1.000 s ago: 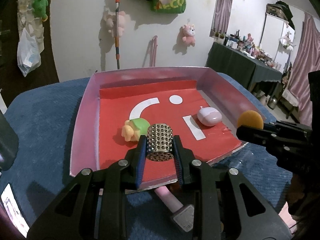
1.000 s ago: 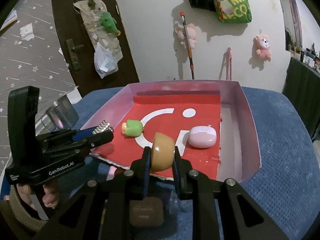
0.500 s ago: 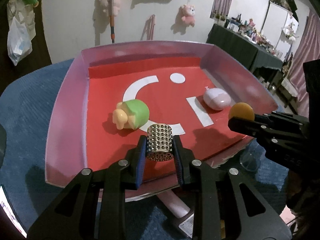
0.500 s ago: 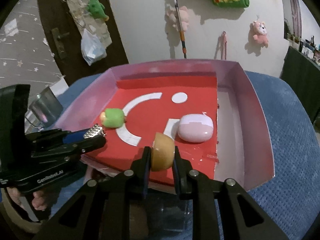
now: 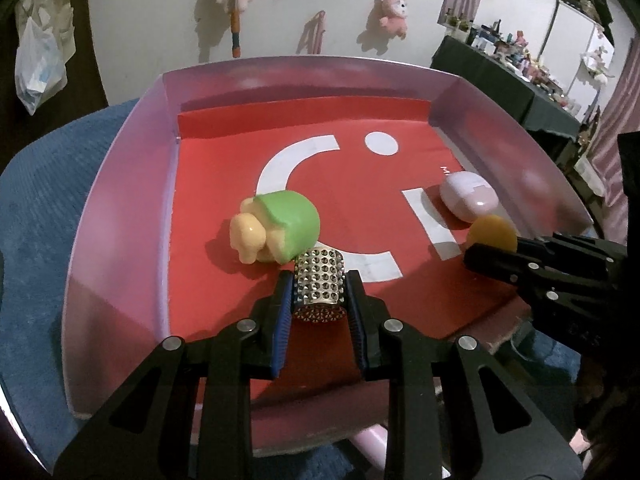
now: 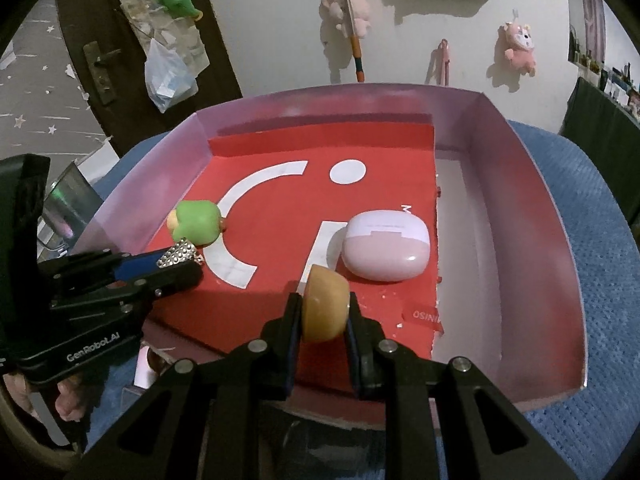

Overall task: Organize rigid objects
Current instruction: 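Carry the tan sponge with the right tool while the left carries the studded cylinder into the box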

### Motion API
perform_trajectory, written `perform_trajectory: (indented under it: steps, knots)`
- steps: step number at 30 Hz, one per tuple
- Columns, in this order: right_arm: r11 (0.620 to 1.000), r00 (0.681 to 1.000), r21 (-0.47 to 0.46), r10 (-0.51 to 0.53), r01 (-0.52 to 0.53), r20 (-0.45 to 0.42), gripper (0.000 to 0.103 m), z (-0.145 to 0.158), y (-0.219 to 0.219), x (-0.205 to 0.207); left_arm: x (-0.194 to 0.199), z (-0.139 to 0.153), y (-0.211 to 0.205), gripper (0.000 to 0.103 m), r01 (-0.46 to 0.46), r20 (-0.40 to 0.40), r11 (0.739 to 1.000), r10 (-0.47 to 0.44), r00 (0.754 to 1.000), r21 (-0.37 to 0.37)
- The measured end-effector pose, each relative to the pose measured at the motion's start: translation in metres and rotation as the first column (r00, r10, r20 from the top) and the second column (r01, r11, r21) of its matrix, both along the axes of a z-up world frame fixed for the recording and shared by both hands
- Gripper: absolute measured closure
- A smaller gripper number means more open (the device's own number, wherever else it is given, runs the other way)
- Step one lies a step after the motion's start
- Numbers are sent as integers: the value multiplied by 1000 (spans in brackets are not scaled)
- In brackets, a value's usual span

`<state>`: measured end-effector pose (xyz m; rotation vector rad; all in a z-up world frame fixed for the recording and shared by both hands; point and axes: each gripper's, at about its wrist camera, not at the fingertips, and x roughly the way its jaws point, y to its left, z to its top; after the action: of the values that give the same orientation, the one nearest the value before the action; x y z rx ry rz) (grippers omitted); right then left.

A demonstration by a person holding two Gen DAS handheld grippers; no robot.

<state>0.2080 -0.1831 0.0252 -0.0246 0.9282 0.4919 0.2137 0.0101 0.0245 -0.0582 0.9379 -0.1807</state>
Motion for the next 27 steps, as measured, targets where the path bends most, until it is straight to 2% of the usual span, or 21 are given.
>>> perform_trajectory:
  steps: [12, 27]
  knots:
    - [999, 999, 28, -42, 42, -15, 81, -5, -1, 10, 4, -2, 4, 79, -33, 12, 999, 33, 999, -4]
    - [999, 999, 17, -42, 42, -9, 81, -6, 1, 8, 1, -1, 4, 79, -42, 16, 999, 42, 999, 4]
